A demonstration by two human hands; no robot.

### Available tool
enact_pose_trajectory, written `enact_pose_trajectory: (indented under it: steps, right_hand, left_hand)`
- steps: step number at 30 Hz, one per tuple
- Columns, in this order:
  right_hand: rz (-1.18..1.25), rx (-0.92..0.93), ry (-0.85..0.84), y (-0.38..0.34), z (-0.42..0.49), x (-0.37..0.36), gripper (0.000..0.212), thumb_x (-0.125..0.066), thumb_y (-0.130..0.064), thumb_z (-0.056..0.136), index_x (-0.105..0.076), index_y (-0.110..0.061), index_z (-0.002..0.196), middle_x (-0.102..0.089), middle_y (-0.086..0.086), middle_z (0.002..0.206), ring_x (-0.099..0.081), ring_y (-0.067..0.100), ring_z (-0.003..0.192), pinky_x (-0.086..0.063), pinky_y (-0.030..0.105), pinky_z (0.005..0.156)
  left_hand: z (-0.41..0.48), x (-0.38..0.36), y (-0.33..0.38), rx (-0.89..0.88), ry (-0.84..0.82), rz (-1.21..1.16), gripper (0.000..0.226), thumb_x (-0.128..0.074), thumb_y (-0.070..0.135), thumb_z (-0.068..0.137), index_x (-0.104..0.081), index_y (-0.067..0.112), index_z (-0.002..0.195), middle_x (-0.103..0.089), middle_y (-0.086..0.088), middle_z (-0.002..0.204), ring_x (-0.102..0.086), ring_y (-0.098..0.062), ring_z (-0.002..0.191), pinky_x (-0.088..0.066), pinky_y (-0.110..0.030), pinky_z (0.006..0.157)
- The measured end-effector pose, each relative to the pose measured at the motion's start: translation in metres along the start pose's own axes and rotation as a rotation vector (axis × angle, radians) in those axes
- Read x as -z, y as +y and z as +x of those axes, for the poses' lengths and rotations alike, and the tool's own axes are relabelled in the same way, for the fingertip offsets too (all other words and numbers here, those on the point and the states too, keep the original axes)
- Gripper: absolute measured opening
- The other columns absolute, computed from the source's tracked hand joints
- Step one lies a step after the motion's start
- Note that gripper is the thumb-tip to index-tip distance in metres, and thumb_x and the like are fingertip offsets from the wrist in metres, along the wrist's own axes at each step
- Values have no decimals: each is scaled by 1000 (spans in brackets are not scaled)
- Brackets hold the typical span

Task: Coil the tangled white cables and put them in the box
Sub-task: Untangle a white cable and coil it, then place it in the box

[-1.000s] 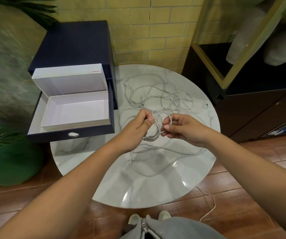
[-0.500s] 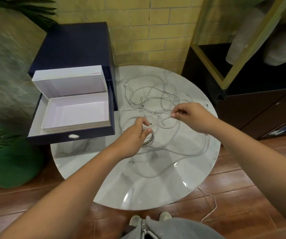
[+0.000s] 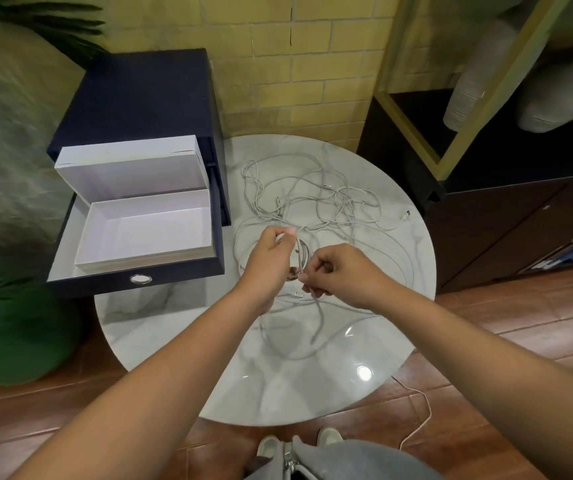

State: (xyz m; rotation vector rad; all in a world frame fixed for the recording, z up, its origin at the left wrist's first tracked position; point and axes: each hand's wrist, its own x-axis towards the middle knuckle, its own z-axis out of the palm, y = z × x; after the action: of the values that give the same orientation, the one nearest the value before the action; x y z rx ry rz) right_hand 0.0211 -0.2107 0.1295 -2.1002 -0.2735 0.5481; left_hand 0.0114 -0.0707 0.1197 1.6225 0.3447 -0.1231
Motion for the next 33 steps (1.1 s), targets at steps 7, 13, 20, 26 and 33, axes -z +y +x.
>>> enact_pose_trajectory:
  steps: [7, 13, 20, 26, 33]
  right_hand:
    - [-70, 24, 100, 5, -6, 7, 29, -78, -33, 78, -63, -8, 77, -69, -1, 69, -67, 10, 62, -55, 30, 67]
    - [359, 2, 33, 11, 3, 10, 27, -67, -11, 88, -56, -12, 113, -61, 2, 95, -61, 16, 82, -52, 30, 80]
    - [602, -91, -86, 12, 4, 13, 22, -46, -2, 96, -62, -5, 111, -68, 4, 78, -65, 14, 70, -52, 21, 67]
    - [551, -81, -162, 16, 5, 14, 26, -54, 0, 94, -59, -2, 119, -67, 12, 95, -62, 13, 72, -48, 17, 61]
    - [596, -47, -233, 15, 5, 17, 37, -57, 4, 90, -59, -14, 123, -70, 4, 91, -65, 9, 69, -47, 16, 58]
  left_hand:
    - [1, 8, 1, -82, -116, 0, 4, -50, 27, 99, -52, 25, 101, -54, 8, 85, -48, -5, 70, -42, -20, 64]
    - [-1, 7, -4, -126, -174, -3, 10, -51, 20, 99, -52, 29, 94, -56, -1, 82, -47, -17, 71, -46, -26, 61]
    - [-2, 11, -8, -180, -196, 33, 10, -55, 17, 96, -53, 27, 94, -60, 0, 94, -60, -10, 77, -50, -22, 61]
    - [-2, 16, -7, -332, -201, 248, 12, -64, 16, 91, -55, 20, 98, -61, 9, 80, -55, 3, 67, -44, -12, 65]
    - [-4, 19, -4, -443, -161, 292, 19, -71, 16, 85, -54, 25, 86, -58, 11, 72, -53, 3, 60, -43, -13, 56]
